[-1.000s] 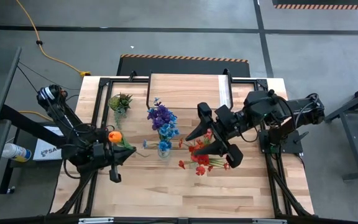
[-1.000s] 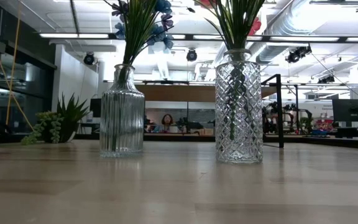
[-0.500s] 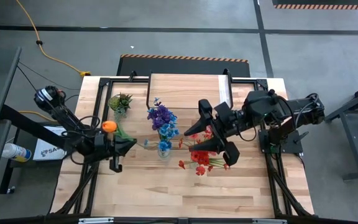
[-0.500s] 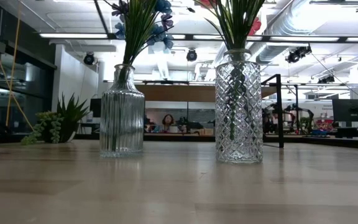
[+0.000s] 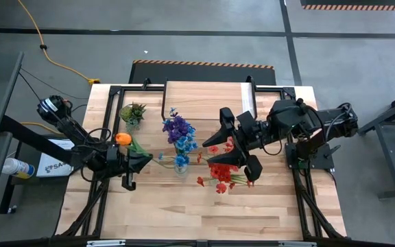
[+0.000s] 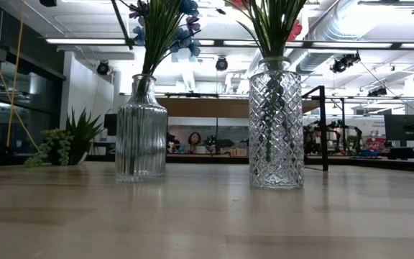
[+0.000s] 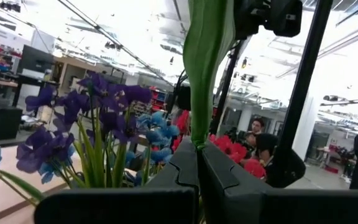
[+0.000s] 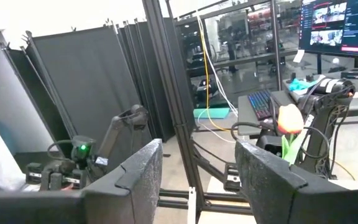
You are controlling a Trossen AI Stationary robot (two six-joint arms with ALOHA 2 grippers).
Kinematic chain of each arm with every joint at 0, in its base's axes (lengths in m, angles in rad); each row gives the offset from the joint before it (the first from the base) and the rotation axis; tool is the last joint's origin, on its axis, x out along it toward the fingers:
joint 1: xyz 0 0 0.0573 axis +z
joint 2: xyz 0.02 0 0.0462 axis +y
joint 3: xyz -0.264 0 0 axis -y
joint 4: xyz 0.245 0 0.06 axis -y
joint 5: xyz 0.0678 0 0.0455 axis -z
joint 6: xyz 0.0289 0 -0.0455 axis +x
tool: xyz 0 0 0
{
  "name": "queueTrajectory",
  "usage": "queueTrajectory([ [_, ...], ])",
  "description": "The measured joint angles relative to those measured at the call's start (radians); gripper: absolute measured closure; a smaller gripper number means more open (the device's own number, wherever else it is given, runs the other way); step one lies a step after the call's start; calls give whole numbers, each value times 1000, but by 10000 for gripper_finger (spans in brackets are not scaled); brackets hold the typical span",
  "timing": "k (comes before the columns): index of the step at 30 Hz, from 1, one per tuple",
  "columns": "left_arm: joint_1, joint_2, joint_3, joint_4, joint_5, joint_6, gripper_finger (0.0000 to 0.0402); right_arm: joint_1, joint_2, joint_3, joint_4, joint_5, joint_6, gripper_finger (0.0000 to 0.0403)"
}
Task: Pick and place flowers into a vace then onto a shelf
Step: Put the orange tulip into the left transparent vase
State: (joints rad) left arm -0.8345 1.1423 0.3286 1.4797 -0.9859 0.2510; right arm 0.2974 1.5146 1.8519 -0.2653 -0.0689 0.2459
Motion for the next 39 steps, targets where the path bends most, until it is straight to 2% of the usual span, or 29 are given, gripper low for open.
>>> queueTrajectory([
  [16, 135, 7, 0, -146, 74, -186, 371, 13, 1, 0, 0, 0, -4, 210],
  [39, 134, 7, 2, -280, 3, -284, 371, 13, 1, 0, -1, -2, -12, 210],
])
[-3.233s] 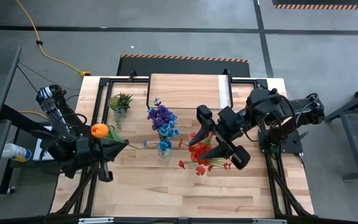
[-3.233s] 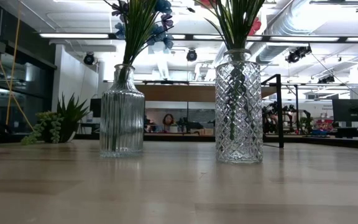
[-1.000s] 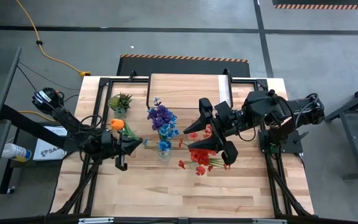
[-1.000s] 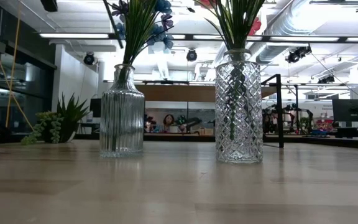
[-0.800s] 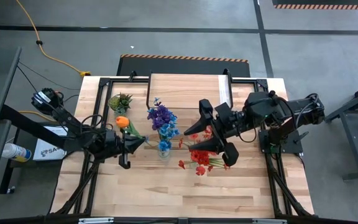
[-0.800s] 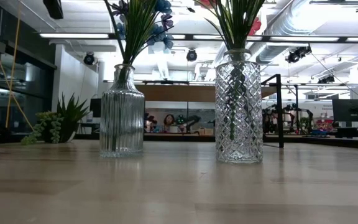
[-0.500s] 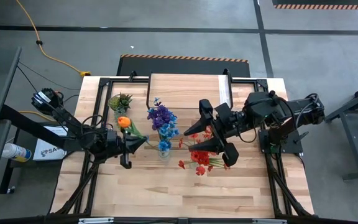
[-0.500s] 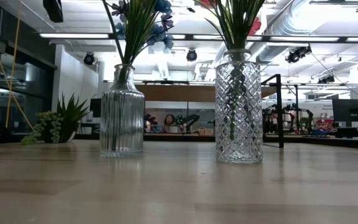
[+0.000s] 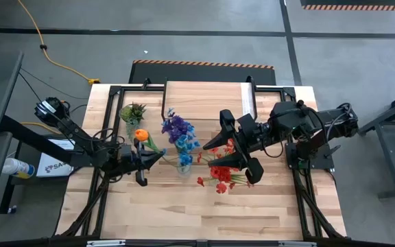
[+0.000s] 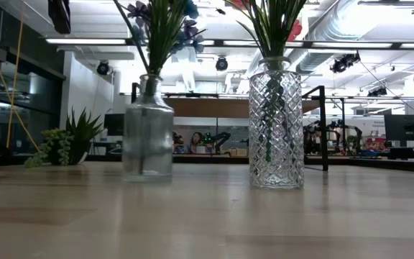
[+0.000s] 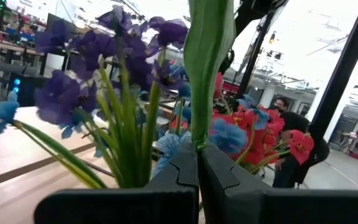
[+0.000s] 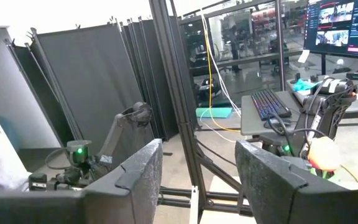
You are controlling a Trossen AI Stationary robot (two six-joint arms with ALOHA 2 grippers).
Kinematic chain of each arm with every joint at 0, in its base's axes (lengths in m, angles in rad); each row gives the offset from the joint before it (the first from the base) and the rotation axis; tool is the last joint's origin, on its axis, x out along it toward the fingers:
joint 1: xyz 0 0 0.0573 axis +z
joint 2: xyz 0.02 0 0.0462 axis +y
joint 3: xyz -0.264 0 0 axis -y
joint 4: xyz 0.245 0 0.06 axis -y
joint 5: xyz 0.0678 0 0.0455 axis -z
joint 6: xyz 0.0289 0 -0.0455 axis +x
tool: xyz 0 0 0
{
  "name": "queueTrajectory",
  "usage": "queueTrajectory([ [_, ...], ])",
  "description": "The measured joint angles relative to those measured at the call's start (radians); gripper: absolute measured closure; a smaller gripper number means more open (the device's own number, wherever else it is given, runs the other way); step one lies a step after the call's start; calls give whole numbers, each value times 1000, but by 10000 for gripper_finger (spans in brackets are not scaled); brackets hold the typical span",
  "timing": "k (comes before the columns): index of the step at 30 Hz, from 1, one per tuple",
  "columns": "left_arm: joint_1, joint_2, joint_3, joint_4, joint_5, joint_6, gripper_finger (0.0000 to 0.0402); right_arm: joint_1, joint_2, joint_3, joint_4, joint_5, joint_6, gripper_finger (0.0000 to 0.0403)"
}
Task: Pick and place flowers into a vace then onto a shelf
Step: Put the orange tulip into the left transparent vase
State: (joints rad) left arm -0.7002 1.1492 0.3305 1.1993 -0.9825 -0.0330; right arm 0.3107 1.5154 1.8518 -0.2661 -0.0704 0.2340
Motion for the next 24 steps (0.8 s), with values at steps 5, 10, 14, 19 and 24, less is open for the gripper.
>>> queueTrajectory([
  [5, 0, 0, 0, 1, -1, 2, 371, 0, 0, 0, 0, 0, 0, 210],
  [10, 0, -4, 8, 11, 3, 20, 371, 0, 0, 0, 0, 0, 0, 210],
  [14, 0, -4, 47, 6, 17, 81, 371, 0, 0, 0, -4, 0, 0, 210],
  [19, 0, -4, 58, -54, 19, 58, 371, 0, 0, -1, -7, 0, 0, 210],
  [24, 0, -4, 58, -47, 19, 32, 371, 0, 0, -1, -8, 0, 0, 210],
])
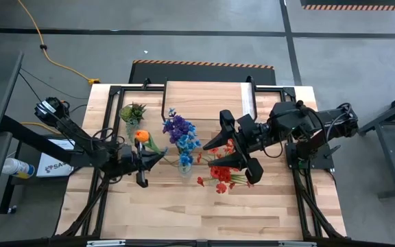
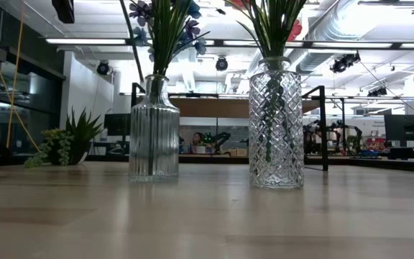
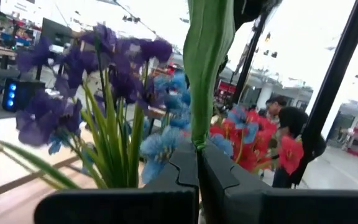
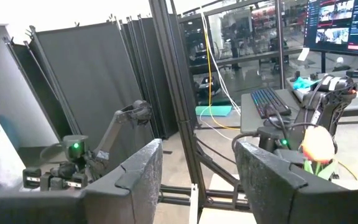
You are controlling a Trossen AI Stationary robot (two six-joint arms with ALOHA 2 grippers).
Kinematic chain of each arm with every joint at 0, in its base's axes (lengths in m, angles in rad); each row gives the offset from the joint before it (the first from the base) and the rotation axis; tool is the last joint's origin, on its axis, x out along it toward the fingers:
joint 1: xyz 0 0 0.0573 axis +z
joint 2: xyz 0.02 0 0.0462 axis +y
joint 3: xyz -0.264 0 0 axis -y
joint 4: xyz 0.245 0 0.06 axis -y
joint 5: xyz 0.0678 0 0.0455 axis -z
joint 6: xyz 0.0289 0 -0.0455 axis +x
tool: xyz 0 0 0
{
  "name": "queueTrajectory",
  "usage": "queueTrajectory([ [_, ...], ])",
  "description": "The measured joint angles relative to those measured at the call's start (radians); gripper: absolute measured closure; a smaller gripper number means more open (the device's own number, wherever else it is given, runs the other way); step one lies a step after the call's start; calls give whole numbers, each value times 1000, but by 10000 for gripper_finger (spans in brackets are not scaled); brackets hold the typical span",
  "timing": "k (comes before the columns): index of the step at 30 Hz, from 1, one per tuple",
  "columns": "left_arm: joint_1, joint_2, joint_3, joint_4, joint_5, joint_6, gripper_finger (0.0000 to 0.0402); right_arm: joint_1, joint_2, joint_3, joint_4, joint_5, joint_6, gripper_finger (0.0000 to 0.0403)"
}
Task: Pick and place flowers into a vace then onto a shelf
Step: Put the orange tulip into the left transparent vase
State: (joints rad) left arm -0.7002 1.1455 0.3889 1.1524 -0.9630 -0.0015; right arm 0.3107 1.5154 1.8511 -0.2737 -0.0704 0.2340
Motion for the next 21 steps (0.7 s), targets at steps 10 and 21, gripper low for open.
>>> queueTrajectory([
  [10, 0, 0, 2, 51, 15, 50, 371, 0, 0, 0, -1, 0, -6, 210],
  [21, 0, 0, 2, 66, 38, 38, 371, 0, 0, 0, -1, 19, -26, 210],
])
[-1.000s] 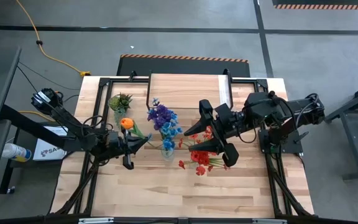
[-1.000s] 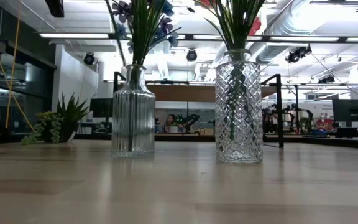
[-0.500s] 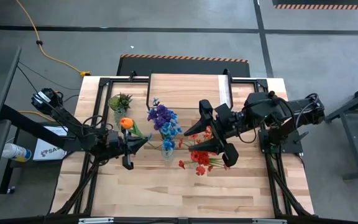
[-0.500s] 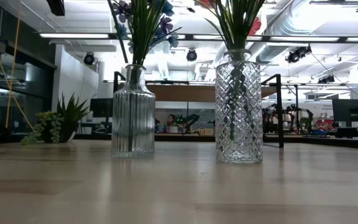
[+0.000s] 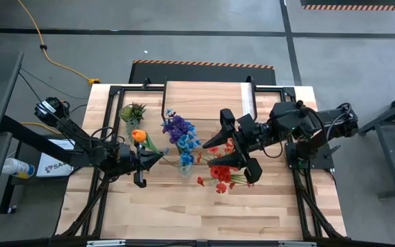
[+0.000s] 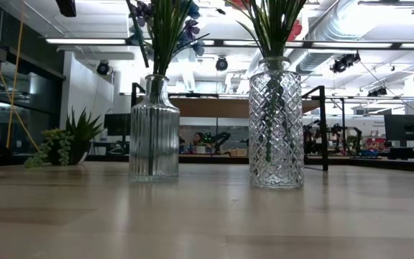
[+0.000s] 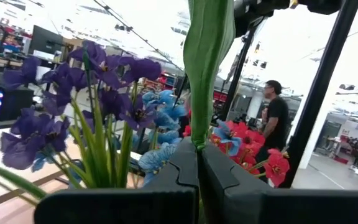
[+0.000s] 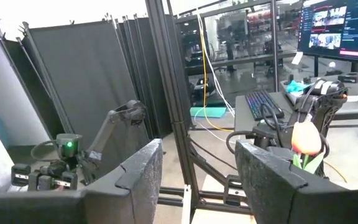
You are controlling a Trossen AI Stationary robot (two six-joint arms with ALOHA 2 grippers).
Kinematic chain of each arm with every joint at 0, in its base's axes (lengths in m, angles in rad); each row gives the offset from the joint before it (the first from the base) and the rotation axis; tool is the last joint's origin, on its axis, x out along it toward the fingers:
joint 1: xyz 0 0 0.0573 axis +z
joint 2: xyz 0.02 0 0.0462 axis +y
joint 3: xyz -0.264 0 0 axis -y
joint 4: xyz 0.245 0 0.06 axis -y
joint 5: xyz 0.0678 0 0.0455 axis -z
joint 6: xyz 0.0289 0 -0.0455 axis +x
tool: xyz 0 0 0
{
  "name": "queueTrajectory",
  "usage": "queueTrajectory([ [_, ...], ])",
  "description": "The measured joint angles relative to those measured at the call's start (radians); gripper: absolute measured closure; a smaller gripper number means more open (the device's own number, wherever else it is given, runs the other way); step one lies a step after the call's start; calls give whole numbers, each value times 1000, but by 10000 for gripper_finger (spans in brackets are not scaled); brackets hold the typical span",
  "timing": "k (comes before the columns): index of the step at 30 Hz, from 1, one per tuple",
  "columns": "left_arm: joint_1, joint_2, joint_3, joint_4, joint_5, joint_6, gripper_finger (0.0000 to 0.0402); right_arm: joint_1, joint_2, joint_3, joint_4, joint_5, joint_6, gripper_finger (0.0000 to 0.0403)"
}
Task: Pick and place flowers into a vace then onto a shelf
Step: Put the orange tulip into the left transparent vase
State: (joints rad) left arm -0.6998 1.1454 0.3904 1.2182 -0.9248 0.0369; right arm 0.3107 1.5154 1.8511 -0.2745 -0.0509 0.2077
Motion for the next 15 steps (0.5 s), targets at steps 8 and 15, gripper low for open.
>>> queueTrajectory([
  [8, 16, 2, 0, -2, 5, -6, 371, 0, 0, 0, 0, 20, -6, 210],
  [15, 91, 5, 0, -51, 85, -88, 371, 0, 0, 0, 0, 19, -2, 210],
])
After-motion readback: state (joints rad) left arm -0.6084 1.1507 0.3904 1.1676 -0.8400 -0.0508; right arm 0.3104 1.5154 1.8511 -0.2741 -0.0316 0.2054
